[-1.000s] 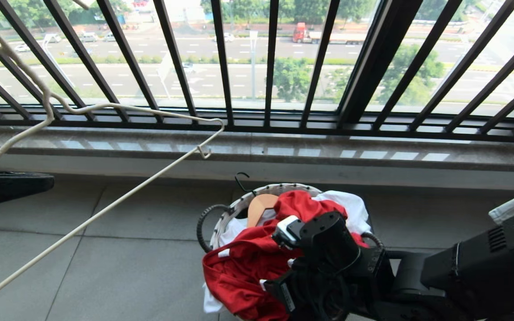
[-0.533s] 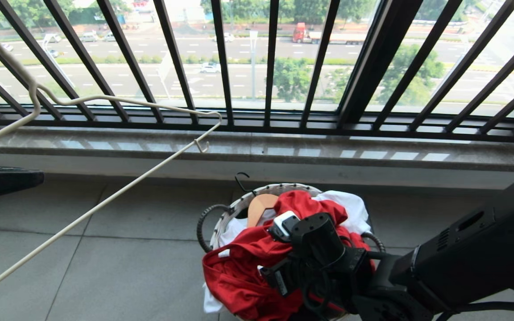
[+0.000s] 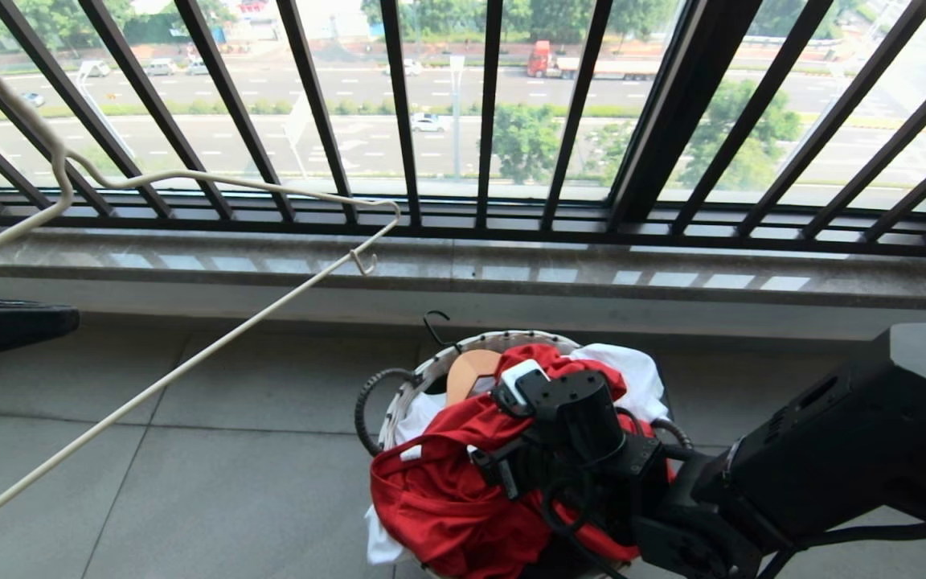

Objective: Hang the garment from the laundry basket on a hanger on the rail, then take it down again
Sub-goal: Pick up clothes from the basket

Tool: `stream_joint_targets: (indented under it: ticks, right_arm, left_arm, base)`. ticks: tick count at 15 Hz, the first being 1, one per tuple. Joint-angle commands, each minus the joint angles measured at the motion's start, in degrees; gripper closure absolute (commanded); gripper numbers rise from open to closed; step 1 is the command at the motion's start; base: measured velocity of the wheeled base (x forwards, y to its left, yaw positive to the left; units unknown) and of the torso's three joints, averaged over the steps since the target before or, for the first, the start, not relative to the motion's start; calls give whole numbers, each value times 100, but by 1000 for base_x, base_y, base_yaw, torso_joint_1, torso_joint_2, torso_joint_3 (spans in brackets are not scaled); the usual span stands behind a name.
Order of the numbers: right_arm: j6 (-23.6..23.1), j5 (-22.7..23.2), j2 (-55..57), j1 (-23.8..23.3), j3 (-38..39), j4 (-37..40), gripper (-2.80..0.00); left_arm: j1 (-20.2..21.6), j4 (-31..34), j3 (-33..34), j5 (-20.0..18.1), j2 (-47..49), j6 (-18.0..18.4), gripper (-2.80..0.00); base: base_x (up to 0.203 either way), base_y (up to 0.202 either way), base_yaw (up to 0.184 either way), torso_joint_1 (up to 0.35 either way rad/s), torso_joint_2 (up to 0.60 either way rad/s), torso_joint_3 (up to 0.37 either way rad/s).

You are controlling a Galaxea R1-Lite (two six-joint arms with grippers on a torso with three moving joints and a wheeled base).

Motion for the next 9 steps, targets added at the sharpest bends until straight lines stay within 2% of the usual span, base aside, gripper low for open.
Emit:
stream_joint_targets:
  ticks: [1, 3, 4, 6, 9]
  right_arm:
    - [-333, -14, -176, -5, 258, -112, -280]
    - [-622, -13, -71, -4, 414, -697, -280]
    - [-799, -18, 50, -4, 481, -1042, 0]
    - [-1070, -51, 240, -4, 595, -1668, 0]
    - [-1326, -149, 347, -4, 677, -2048, 0]
  left_arm:
    - [1, 15, 5, -3, 9, -6, 0]
    - [1, 15, 5, -3, 0, -6, 0]
    - [1, 15, 5, -3, 0, -6, 0]
    - [1, 15, 5, -3, 0, -6, 0]
    - [1, 15, 5, -3, 0, -6, 0]
  base:
    - [0, 0, 0, 0, 0, 0]
    - [0, 0, 0, 0, 0, 0]
    - [0, 0, 0, 0, 0, 0]
    - [0, 0, 0, 0, 0, 0]
    - [0, 0, 0, 0, 0, 0]
